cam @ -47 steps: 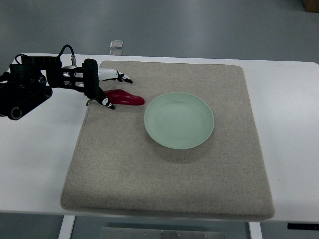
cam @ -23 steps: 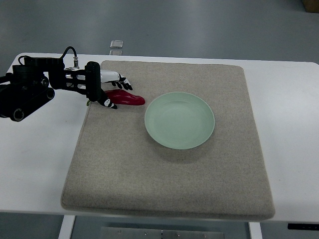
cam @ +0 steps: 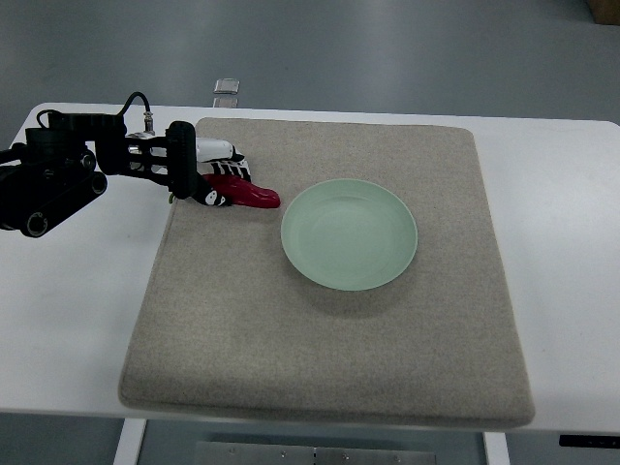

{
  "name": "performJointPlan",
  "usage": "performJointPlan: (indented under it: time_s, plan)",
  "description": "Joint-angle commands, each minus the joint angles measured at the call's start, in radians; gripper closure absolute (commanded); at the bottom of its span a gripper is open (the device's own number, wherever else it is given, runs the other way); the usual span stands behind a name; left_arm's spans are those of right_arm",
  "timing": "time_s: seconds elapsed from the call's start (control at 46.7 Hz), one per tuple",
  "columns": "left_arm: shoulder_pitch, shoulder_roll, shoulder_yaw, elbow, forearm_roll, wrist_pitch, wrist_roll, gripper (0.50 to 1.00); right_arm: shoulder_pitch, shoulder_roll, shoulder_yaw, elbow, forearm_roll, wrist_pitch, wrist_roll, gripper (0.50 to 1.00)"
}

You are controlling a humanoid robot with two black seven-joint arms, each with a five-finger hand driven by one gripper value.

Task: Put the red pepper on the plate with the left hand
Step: 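Close the left hand fingers around the red pepper, then lift the red pepper up with the left hand, then carry the pepper over the green plate and lower it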

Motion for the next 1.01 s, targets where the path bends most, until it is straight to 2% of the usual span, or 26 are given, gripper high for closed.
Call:
performJointPlan:
  time_s: [0.0, 0.107, 0.15, 0.278, 0.557, 0.856, 0.985]
  plan:
    - [-0.004, 0.006, 0.0, 0.0, -0.001, 0.0, 0.001, 0.915, 0.0, 0.0, 0.0, 0.0, 0.0, 0.0, 0.0, 0.572]
    - [-0.007, 0.013, -0.002, -0.001, -0.006, 0.002, -0.001, 0.988, 0.0, 0.0, 0.0, 0.0, 0.0, 0.0, 0.0, 0.572]
    - [-0.008, 0.016, -0.002, -0.001, -0.01, 0.003, 0.001, 1.0, 0.0, 0.0, 0.0, 0.0, 0.0, 0.0, 0.0, 0.572]
    - [-0.013, 0.027, -0.014, -0.004, -0.02, 0.005, 0.001, 1.0, 0.0, 0.0, 0.0, 0.0, 0.0, 0.0, 0.0, 0.572]
    - [-0.068, 0.084, -0.046, -0.026, -0.089, 0.06, -0.001, 1.0, 0.0, 0.0, 0.0, 0.0, 0.0, 0.0, 0.0, 0.572]
    - [-0.148, 0.107, -0.071, -0.107, -0.141, 0.045, -0.001, 1.0, 0.0, 0.0, 0.0, 0.0, 0.0, 0.0, 0.0, 0.572]
    - [-0.151, 0.105, -0.069, -0.185, -0.144, 0.044, -0.001, 1.0, 0.0, 0.0, 0.0, 0.0, 0.0, 0.0, 0.0, 0.572]
